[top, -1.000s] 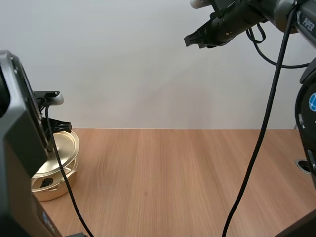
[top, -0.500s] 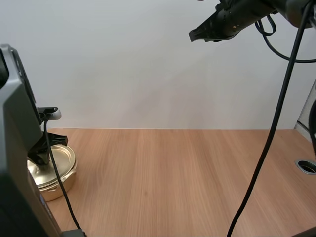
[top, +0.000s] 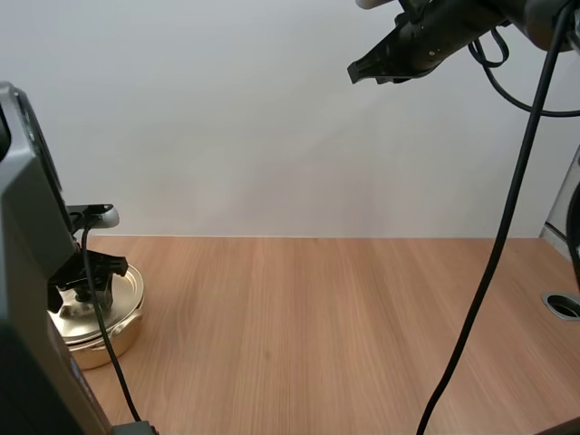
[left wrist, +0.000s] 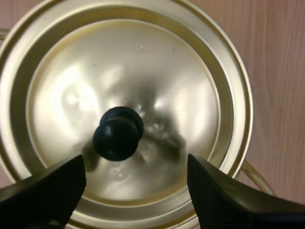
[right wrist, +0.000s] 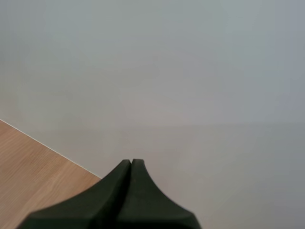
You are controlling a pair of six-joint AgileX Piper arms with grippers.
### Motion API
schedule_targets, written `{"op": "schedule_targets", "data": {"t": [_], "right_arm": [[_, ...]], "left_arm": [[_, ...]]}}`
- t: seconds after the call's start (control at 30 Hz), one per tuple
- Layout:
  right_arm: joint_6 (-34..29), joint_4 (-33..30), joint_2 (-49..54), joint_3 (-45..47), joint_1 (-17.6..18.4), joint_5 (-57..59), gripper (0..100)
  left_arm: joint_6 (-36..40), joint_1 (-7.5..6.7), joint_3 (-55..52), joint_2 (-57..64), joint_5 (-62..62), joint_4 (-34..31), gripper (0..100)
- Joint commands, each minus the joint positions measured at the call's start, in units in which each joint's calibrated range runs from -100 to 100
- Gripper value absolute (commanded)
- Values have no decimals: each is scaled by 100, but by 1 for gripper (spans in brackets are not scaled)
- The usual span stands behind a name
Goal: Open the pot, put the car inside, and close it
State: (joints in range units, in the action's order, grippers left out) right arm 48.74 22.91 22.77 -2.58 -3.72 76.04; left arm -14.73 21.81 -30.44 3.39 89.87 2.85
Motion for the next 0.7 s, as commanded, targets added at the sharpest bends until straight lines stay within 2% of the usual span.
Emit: {"op": "schedule_targets", "data": {"t": [0.0,0.07,0.13,0.2,0.27,0.33,0.37,0.4,0.53,0.67], "right_arm": [[-63,-59,2,4,-1,3,0],[-63,-72,2,4,-1,3,0],[-63,-73,2,4,-1,3,0],[-63,-72,2,33,-1,-26,0],[-38,-49,18,92,-1,-102,0],[9,-49,119,352,-1,-459,0],[145,-9,268,778,-1,-1226,0],[185,3,368,1033,-1,-1610,0],[531,326,868,2278,-1,-3174,0],[1347,1206,1509,3445,-1,-4485,0]], "left_arm": [[-51,-3,4,431,-1114,275,100],[-201,-3,4,941,-2156,797,100],[-603,-10,4,1383,-2999,1655,100],[-1403,-10,4,1934,-3258,2974,100],[-1655,-10,4,2096,-3213,3373,100],[-2373,-10,4,2685,-2474,4466,100],[-2882,-10,4,3172,-1489,5260,100],[-3052,-10,4,3562,-819,5664,100],[-3071,-10,4,4720,298,6281,100],[-2854,-10,-365,6047,166,6640,100]]}}
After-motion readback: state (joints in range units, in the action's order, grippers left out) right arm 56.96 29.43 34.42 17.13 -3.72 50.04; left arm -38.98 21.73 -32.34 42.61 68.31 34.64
